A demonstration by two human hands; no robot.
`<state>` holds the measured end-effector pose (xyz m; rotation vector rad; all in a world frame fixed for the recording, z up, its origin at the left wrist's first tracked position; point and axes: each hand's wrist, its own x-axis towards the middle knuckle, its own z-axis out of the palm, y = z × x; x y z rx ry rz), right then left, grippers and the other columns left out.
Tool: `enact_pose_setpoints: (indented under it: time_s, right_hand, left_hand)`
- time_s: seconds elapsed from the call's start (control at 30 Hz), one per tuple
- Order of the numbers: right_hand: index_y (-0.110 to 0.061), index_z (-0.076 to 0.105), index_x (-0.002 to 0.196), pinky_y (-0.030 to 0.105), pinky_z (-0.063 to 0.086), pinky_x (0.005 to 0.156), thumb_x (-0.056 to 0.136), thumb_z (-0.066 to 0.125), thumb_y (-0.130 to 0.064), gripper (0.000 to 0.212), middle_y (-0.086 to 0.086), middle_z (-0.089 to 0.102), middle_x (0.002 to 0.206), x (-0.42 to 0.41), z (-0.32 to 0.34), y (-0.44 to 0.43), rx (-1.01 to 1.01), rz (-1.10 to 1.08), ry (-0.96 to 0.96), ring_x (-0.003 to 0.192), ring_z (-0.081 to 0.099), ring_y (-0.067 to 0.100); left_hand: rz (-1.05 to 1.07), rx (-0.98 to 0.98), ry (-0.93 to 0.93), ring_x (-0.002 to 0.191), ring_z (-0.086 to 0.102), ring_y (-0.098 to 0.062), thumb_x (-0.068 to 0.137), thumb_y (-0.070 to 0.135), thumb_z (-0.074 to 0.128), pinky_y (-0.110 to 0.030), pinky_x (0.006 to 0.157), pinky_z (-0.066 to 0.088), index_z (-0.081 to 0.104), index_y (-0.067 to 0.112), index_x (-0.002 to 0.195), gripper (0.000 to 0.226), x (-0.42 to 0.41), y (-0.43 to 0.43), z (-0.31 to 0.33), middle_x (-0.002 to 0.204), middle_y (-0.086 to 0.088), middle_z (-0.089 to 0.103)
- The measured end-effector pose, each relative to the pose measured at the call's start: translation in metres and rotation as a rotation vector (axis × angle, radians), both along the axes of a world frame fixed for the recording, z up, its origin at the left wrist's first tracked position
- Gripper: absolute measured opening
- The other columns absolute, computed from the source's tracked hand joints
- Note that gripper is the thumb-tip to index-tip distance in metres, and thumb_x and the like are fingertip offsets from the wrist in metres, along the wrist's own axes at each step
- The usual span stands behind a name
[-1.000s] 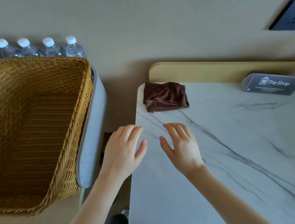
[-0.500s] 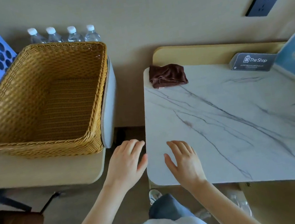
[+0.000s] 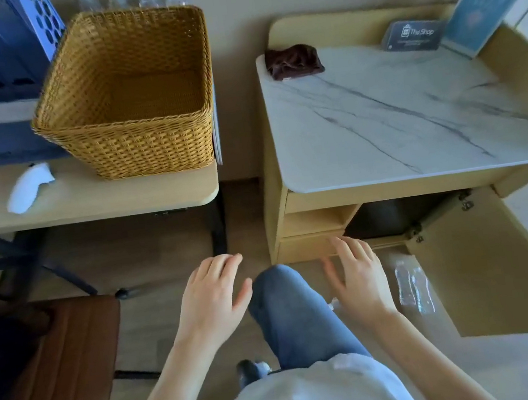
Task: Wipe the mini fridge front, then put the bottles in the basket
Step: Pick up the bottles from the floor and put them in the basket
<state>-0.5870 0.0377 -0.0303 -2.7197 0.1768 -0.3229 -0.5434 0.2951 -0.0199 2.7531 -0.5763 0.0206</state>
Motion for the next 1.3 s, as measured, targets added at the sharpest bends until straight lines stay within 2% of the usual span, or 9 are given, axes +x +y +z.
enact_pose_setpoints:
  time_s: [0.23, 0.43, 0.57, 0.8, 0.93, 1.07, 1.2, 1.3]
  right_hand:
    - [-0.007, 0.061, 0.123, 0.042, 0.049, 0.094, 0.091, 0.065, -0.022, 0.035, 0.007, 0.064, 0.118, -0.044, 0.020, 0.007, -0.041, -0.028, -0.054, 0.111, 0.056, 0.028]
    - [-0.011, 0.060, 0.125, 0.038, 0.049, 0.095, 0.097, 0.052, -0.030, 0.035, 0.003, 0.064, 0.119, -0.086, 0.019, 0.007, -0.033, -0.071, -0.083, 0.111, 0.055, 0.023]
    - [-0.008, 0.063, 0.121, 0.044, 0.052, 0.086, 0.095, 0.046, -0.036, 0.042, 0.005, 0.067, 0.110, -0.128, -0.008, -0.004, -0.038, -0.079, -0.003, 0.102, 0.060, 0.028]
    - [-0.008, 0.062, 0.118, 0.040, 0.052, 0.084, 0.093, 0.047, -0.032, 0.038, 0.005, 0.065, 0.108, -0.236, -0.033, -0.040, -0.014, -0.058, 0.069, 0.097, 0.059, 0.029]
    - [-0.010, 0.061, 0.116, 0.039, 0.050, 0.083, 0.092, 0.044, -0.032, 0.037, 0.004, 0.064, 0.105, -0.302, -0.028, -0.065, -0.005, -0.068, 0.102, 0.096, 0.058, 0.030]
    - [-0.009, 0.060, 0.117, 0.040, 0.050, 0.085, 0.094, 0.046, -0.031, 0.035, 0.005, 0.064, 0.109, -0.361, -0.017, -0.080, 0.002, -0.071, 0.054, 0.099, 0.057, 0.029]
    - [-0.008, 0.060, 0.119, 0.041, 0.051, 0.083, 0.093, 0.055, -0.025, 0.032, 0.006, 0.065, 0.109, -0.402, -0.022, -0.082, 0.003, -0.088, 0.041, 0.099, 0.058, 0.029]
    - [-0.008, 0.061, 0.115, 0.042, 0.053, 0.080, 0.092, 0.050, -0.028, 0.032, 0.007, 0.066, 0.107, -0.424, -0.034, -0.075, -0.003, -0.116, 0.078, 0.097, 0.061, 0.032]
  left_hand:
    - [-0.077, -0.073, -0.115, 0.108, 0.062, -0.021, 0.094, 0.042, 0.041, -0.036, 0.087, 0.053, 0.065, 0.010, 0.123, 0.049, -0.023, -0.003, 0.033, 0.117, -0.002, 0.066]
    - [-0.149, -0.125, -0.160, 0.104, 0.064, -0.021, 0.094, 0.039, 0.043, -0.035, 0.084, 0.054, 0.067, 0.010, 0.118, 0.045, -0.053, -0.017, 0.025, 0.112, -0.002, 0.068]
    - [-0.195, -0.083, -0.139, 0.098, 0.064, -0.021, 0.093, 0.038, 0.043, -0.035, 0.080, 0.054, 0.068, 0.009, 0.114, 0.044, -0.090, -0.030, -0.002, 0.107, -0.001, 0.068]
    - [-0.158, -0.037, -0.044, 0.094, 0.064, -0.022, 0.092, 0.039, 0.041, -0.035, 0.075, 0.054, 0.068, 0.010, 0.112, 0.044, -0.188, -0.057, -0.032, 0.104, 0.000, 0.066]
    - [-0.116, -0.064, -0.003, 0.096, 0.063, -0.025, 0.092, 0.039, 0.042, -0.037, 0.077, 0.054, 0.068, 0.009, 0.113, 0.045, -0.256, -0.083, -0.035, 0.105, -0.001, 0.067]
    - [-0.133, -0.095, -0.004, 0.096, 0.063, -0.024, 0.092, 0.038, 0.043, -0.036, 0.077, 0.053, 0.067, 0.010, 0.113, 0.042, -0.314, -0.104, -0.024, 0.105, -0.001, 0.067]
    - [-0.154, -0.078, -0.014, 0.093, 0.063, -0.022, 0.091, 0.037, 0.044, -0.035, 0.076, 0.053, 0.067, 0.011, 0.112, 0.041, -0.351, -0.103, -0.020, 0.103, 0.001, 0.066]
    - [-0.156, -0.033, 0.044, 0.095, 0.062, -0.022, 0.091, 0.038, 0.043, -0.036, 0.076, 0.054, 0.067, 0.011, 0.113, 0.042, -0.367, -0.092, -0.031, 0.104, 0.001, 0.065]
